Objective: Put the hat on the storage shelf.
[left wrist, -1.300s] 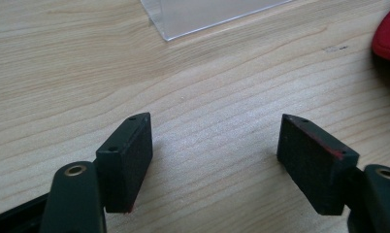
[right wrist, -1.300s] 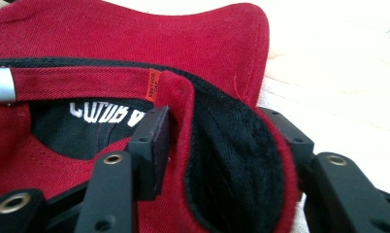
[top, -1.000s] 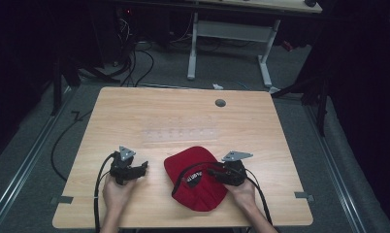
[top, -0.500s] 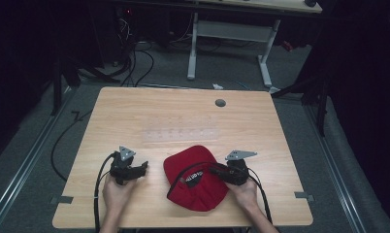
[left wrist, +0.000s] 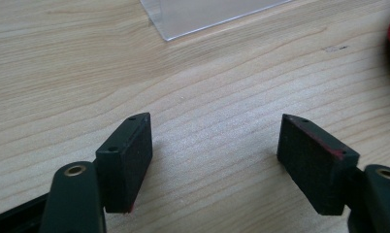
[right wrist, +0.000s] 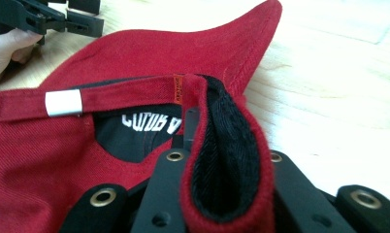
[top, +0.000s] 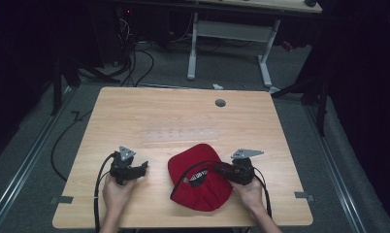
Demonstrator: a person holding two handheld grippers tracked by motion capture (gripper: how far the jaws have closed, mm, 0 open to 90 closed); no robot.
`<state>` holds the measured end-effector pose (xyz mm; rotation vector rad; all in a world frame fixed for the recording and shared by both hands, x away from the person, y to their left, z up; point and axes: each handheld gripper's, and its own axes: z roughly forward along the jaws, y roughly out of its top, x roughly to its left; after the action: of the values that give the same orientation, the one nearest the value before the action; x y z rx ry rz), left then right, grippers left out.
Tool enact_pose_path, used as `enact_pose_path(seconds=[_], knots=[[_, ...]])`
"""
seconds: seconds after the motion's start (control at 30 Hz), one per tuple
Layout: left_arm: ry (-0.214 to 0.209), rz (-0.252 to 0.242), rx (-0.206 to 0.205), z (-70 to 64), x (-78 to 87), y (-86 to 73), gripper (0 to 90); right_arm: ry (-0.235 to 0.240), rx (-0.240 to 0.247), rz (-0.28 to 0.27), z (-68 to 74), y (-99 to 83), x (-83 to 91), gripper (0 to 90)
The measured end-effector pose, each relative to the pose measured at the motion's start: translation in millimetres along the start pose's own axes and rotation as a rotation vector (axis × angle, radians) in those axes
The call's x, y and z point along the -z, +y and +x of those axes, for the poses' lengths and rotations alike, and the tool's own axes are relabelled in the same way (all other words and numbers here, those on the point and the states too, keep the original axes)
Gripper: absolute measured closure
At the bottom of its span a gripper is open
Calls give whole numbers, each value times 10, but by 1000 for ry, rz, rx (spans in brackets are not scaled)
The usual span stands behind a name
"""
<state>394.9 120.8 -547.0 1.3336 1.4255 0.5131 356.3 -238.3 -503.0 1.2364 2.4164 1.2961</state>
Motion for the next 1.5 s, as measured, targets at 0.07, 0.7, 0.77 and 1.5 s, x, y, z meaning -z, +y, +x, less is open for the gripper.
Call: enact_pose_path(seconds=[0.07, 0.7, 0.77, 1.5], knots=[[0, 0, 0, 0, 0, 0, 289, -2, 1, -3, -2, 17, 31, 827], [-2, 1, -2, -2, 1, -2, 288, -1, -51, -47, -61, 87, 285, 831], [-2, 1, -2, -3, 1, -2, 285, -6, -49, -52, -66, 98, 313, 831], [-41, 26, -30, -75, 36, -41, 282, -2, -90, -97, -147, 195, 486, 831]])
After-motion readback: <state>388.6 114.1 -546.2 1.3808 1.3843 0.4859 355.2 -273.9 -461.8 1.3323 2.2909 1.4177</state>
